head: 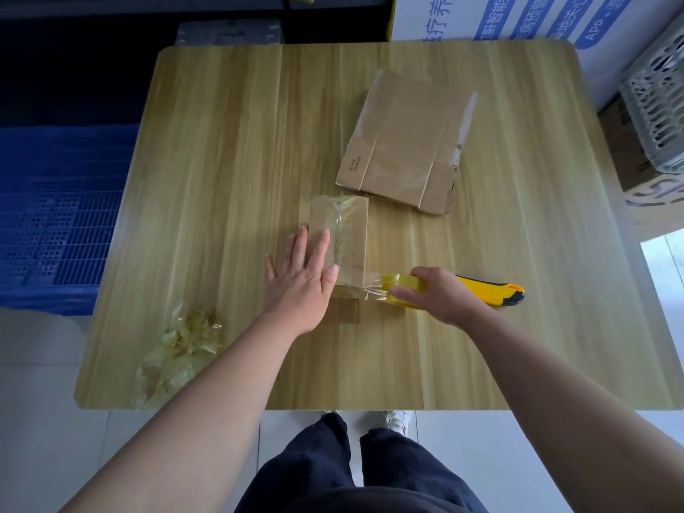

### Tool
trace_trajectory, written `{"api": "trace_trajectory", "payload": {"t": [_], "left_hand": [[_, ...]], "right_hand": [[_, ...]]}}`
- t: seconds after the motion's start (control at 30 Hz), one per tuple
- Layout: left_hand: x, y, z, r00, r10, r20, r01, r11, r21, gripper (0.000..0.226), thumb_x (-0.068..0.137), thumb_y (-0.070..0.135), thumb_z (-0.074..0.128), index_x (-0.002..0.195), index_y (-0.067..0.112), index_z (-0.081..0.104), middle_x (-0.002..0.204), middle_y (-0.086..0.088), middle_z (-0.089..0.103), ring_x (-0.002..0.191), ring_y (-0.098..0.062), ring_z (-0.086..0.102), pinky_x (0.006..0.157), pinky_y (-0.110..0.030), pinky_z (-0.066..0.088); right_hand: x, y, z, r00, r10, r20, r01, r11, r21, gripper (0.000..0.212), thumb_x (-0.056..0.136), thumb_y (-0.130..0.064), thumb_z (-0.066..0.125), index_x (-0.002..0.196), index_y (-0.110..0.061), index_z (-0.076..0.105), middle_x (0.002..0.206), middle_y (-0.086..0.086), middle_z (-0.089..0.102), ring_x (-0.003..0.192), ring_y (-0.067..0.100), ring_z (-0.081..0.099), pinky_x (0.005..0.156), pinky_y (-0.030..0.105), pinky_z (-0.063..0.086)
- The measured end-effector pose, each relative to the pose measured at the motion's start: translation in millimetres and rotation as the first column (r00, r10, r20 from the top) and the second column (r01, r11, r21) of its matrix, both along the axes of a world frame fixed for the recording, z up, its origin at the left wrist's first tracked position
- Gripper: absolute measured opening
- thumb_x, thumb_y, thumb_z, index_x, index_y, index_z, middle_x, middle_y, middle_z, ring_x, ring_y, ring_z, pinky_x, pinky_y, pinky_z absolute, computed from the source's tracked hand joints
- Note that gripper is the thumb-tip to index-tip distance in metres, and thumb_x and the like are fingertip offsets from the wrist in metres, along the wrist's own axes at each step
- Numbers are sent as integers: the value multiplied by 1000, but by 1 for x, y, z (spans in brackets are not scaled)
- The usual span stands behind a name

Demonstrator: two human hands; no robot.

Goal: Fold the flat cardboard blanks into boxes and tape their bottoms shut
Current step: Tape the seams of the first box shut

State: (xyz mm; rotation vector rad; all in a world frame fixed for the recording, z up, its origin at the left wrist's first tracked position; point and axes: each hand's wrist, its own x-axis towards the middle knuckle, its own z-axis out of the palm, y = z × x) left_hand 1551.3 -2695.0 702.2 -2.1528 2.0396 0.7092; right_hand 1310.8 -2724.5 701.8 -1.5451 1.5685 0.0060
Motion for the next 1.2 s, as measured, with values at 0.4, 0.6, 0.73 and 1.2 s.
{"api": "trace_trajectory", "payload": {"t": [0.4, 0.6, 0.73, 1.2], "left_hand": [[-25, -15, 23, 984, 74, 161, -64, 996, -69, 92, 81, 82, 24, 152, 27, 1, 161, -12, 7, 146, -30, 14, 115, -56, 7], [-28, -22, 18, 992, 80, 101, -79, 997, -14, 95, 81, 68, 45, 150, 24, -5, 159, -20, -4, 141, -37, 23, 114, -49, 16], [-14, -31, 21, 999, -7, 45, 6, 1000, 27, 97, 85, 57, 51, 152, 23, -10, 158, -20, -14, 145, -41, 9, 118, -45, 10], [-36, 61, 7, 683, 597, -421, -707, 685, -177, 61, 81, 49, 63, 118, 7, 36, 122, -10, 33, 98, -28, 45, 78, -42, 47]], "right_hand": [[10, 6, 3, 993, 82, 80, -85, 996, 34, 23, 99, -28, 42, 80, -15, 47, 75, 4, 49, 69, 20, 46, 59, 34, 34], [12, 6, 5, 991, 49, 125, -54, 998, 43, 23, 97, -32, 50, 75, -24, 48, 72, -2, 49, 69, 17, 47, 58, 30, 35], [21, 4, 6, 983, 25, 180, -34, 998, 46, 25, 94, -38, 57, 74, -24, 51, 72, -3, 50, 68, 15, 47, 60, 30, 36], [47, 24, 12, 962, -10, 272, -11, 997, 74, 29, 100, -25, 46, 90, 1, 56, 70, -2, 43, 67, 13, 39, 59, 28, 31]]}}
